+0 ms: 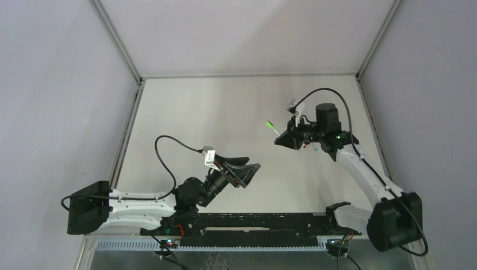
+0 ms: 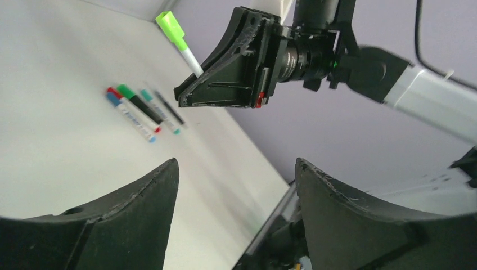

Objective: Insert the pens into the pen caps
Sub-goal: Press the pen cap onto the pen, then place the pen at the center of the board.

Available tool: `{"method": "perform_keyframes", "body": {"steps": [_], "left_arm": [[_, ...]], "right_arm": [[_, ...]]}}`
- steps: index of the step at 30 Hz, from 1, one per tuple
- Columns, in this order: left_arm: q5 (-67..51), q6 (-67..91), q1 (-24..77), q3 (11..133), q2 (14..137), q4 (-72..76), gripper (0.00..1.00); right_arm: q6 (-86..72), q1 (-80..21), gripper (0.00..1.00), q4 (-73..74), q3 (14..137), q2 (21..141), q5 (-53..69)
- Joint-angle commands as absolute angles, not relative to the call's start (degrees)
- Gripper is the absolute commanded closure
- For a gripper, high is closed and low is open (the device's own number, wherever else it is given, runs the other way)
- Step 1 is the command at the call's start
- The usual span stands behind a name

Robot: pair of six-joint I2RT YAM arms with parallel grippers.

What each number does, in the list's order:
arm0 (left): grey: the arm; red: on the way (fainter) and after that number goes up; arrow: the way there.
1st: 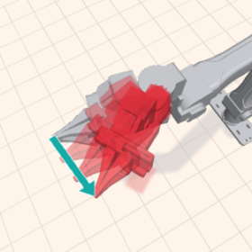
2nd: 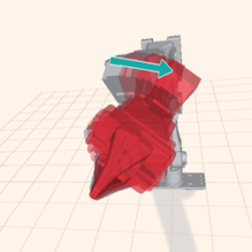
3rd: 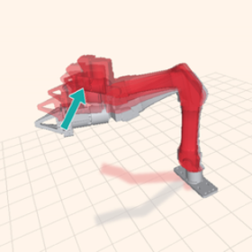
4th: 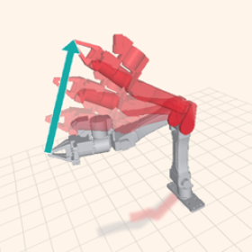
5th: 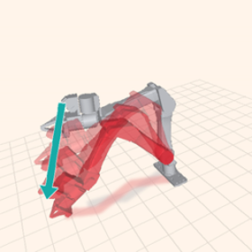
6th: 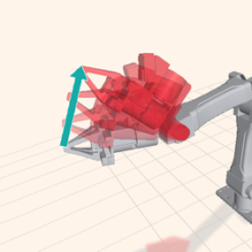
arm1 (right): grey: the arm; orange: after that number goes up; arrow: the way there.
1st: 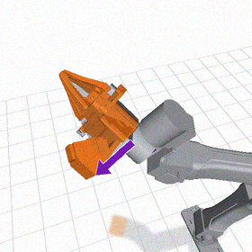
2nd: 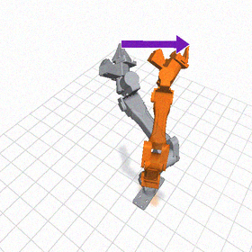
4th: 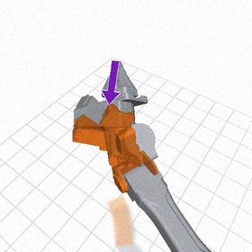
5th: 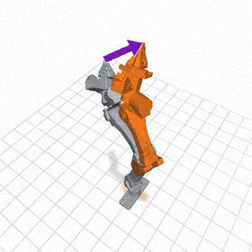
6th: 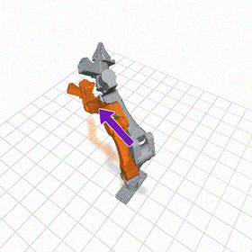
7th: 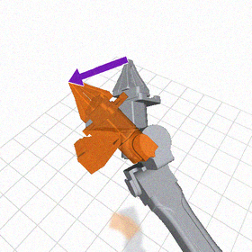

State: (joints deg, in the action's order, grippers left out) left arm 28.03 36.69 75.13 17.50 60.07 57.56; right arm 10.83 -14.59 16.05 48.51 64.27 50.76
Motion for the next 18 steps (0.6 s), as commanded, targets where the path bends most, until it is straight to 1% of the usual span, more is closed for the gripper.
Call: {"method": "perform_keyframes", "body": {"steps": [1,6,10,13,18], "left_arm": [[28.57,33.25,73.26,13.97,57.63,52.03,0.21],[30.50,34.08,72.30,10.38,55.04,52.03,0.21],[31.47,34.26,71.92,8.29,53.07,52.03,0.19],[31.81,34.23,71.65,7.55,52.16,52.03,0.19],[31.48,34.42,71.54,7.43,52.07,52.02,0.19]], "right_arm": [[13.93,-14.15,1.00,17.98,50.75,71.76,36.93],[12.62,-14.19,1.00,21.57,54.88,81.95,23.60],[12.68,-14.24,1.00,22.08,56.49,88.43,16.14],[12.54,-14.18,0.99,22.63,58.05,92.19,12.93],[11.87,-14.24,0.93,23.52,60.32,96.50,10.68]]}}
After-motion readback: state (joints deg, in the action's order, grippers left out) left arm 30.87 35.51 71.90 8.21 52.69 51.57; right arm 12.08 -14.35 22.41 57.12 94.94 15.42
